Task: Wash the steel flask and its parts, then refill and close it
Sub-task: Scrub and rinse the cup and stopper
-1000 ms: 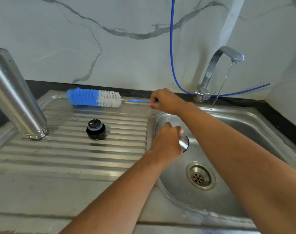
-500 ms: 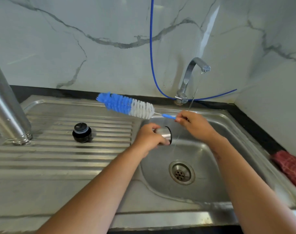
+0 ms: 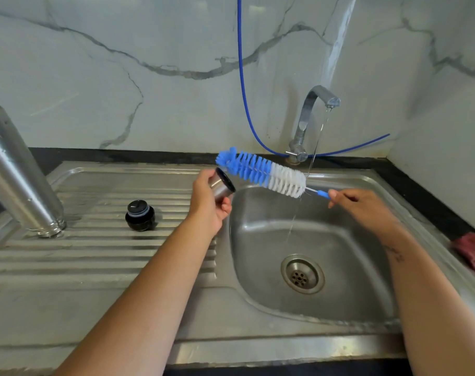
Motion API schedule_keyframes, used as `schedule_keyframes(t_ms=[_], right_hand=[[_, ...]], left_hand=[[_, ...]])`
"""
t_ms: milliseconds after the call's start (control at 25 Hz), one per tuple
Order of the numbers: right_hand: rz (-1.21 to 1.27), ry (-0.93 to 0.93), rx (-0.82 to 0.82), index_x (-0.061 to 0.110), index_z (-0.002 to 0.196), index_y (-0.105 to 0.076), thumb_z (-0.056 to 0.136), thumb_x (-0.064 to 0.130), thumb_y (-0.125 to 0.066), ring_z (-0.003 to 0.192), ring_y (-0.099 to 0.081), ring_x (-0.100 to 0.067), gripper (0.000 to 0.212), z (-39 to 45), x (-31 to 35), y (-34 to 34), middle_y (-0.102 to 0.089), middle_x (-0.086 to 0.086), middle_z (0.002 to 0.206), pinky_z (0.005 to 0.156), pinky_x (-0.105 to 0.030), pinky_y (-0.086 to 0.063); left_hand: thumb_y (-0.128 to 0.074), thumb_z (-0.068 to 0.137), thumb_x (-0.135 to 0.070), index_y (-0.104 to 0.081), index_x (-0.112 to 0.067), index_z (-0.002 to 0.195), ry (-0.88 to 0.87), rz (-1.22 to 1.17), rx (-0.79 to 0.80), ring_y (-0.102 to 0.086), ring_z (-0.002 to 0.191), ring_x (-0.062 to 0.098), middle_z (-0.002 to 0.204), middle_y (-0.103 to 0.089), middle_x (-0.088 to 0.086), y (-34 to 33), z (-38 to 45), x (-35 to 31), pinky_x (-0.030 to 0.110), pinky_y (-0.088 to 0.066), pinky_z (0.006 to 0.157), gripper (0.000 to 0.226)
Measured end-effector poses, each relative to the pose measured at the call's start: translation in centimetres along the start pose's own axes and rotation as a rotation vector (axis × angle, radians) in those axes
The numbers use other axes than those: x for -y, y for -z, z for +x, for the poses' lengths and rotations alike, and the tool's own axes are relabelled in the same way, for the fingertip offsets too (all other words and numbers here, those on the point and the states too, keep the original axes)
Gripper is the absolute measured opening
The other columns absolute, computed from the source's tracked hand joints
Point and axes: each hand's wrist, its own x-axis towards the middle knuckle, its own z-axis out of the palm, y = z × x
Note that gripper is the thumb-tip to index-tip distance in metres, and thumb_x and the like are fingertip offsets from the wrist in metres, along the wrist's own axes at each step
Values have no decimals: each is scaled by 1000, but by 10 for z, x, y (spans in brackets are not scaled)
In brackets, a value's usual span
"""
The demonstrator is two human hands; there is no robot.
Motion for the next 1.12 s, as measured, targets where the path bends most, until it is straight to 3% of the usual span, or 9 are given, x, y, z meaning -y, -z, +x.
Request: schedule_keyframes(t_ms=[280, 360, 440, 600, 720, 800, 960, 1000, 1120], right_hand=[[57, 20, 25, 27, 78, -78, 95, 54, -61, 78, -60, -23, 36, -6, 3, 3, -71, 1, 81, 69, -29, -40], [55, 55, 43, 26, 76, -78, 91, 54, -65, 64, -49, -19, 34, -7, 9, 7, -61, 14, 58, 62, -30, -35], [74, 101, 71, 24, 75, -79, 85, 57, -65, 54, -37, -12, 37, -8, 13, 10, -48, 13, 46, 59, -31, -29], [2, 193, 54, 28, 74, -78, 91, 50, -68, 48, -38, -8, 29, -9, 21, 8, -46, 12, 46, 57, -31, -28], [-148, 209, 37, 28, 74, -75, 97, 50, -61, 52, -41, -11, 34, -6, 29, -1, -47, 7, 50, 58, -32, -34], [-147, 197, 129, 22, 72, -73, 100, 49, -57, 51, -40, -10, 41, -3, 32, -6, -45, 7, 51, 58, -31, -33], [136, -11, 519, 18, 64, -62, 99, 61, -51, 48, -33, -10, 56, -4, 31, -18, -40, 5, 53, 53, -28, -30], [144, 2, 470, 19, 65, -64, 97, 62, -54, 49, -35, -11, 55, -4, 31, -20, -41, 4, 54, 54, -28, -30], [-43, 241, 43, 23, 74, -71, 95, 50, -64, 56, -40, -14, 35, -2, 38, -17, -52, 2, 59, 57, -30, -33]], left_hand=[[-48, 97, -43, -59, -12, 87, 16, -100, 11, -33, 42, 13, 68, -57, 12, 10, 7, -4, 17, -23, 36, 34], [-51, 99, -50, -60, -17, 93, -21, -80, -32, -30, 40, 10, 71, -56, 8, 14, 10, -9, 17, -22, 34, 34], [-59, 96, -53, -61, -20, 99, -76, -55, -98, -28, 41, 8, 75, -55, 3, 21, 12, -14, 17, -23, 34, 33], [-70, 89, -45, -58, -20, 78, -235, 236, -216, -29, 50, 13, 67, -40, -1, 25, 11, -16, 25, -24, 44, 30], [-69, 86, -42, -59, -17, 83, -246, 417, -206, -31, 50, 14, 70, -42, 1, 23, 11, -10, 25, -24, 46, 28], [-69, 87, -43, -63, -19, 88, -238, 400, -132, -32, 46, 12, 73, -46, 3, 25, 6, -12, 22, -23, 44, 25], [-66, 95, -38, -66, -17, 103, -431, 236, 60, -42, 40, 4, 66, -50, -2, 19, -5, -22, 14, -30, 38, 23], [-66, 95, -39, -65, -17, 101, -464, 254, 26, -44, 42, 5, 65, -51, -3, 17, -6, -25, 14, -32, 38, 23], [-65, 92, -49, -61, -19, 88, -393, 403, -172, -41, 50, 10, 73, -54, -1, 22, -4, -38, 20, -31, 41, 30]])
